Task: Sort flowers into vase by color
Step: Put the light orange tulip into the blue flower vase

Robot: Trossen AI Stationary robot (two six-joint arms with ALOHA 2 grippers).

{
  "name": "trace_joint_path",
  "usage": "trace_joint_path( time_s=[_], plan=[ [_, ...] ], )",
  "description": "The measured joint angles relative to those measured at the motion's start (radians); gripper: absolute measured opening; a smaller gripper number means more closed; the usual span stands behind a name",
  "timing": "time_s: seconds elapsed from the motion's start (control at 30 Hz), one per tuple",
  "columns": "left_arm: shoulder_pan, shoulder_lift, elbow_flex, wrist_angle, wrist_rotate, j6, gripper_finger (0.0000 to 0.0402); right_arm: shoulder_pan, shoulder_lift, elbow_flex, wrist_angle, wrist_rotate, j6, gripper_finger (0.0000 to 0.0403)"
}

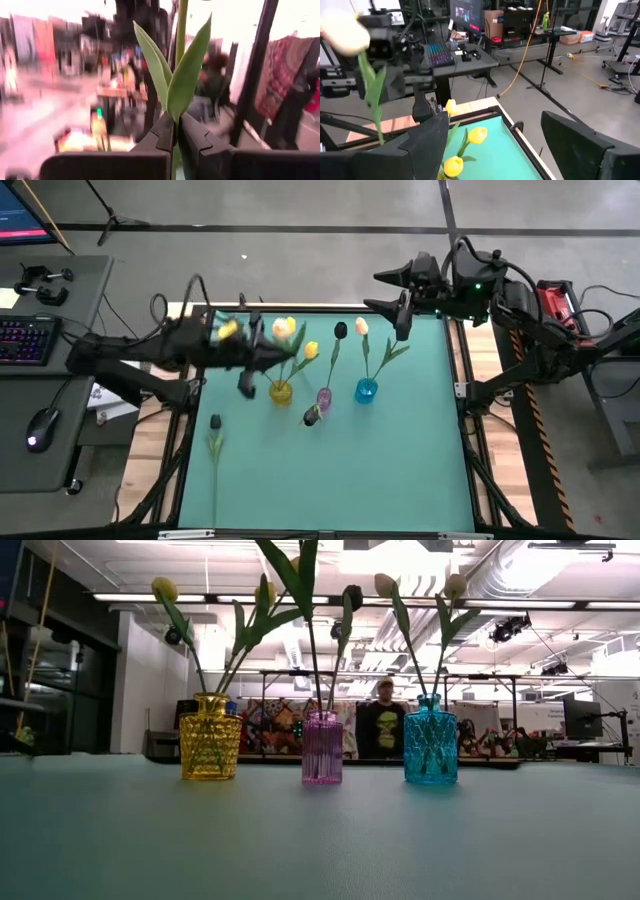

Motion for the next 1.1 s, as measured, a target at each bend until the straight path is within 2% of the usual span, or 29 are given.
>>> trace_joint_path(
  time_s=[0.1,0.27,0.47,0.8,0.97,1.1],
  plan=[
    [0.061,0.075,0.078,0.101,0.064,0.069,0.0,0.0,0.0,0.0,0.014,0.0,0.0,0.0307],
    [0.136,0.195,0.187,0.106,0.094,0.14,0.0,0.0,0.0,0.0,0.013,0.0,-0.012,0.0307],
    [0.182,0.347,0.211,0.177,0.199,0.106,0.0,0.001,0.0,0.0,0.073,0.0,-0.061,0.0307],
    [0.192,0.61,0.211,0.466,0.229,0.036,0.0,0.022,-0.045,0.0,0.174,0.0,-0.131,0.0307],
    [0.192,0.678,0.211,0.479,0.228,0.003,0.0,0.022,-0.072,0.0,0.155,0.0,-0.113,0.0307],
    [0.192,0.703,0.211,0.474,0.179,0.045,0.0,0.022,-0.083,0.0,0.149,0.0,-0.113,0.0307]
  ],
)
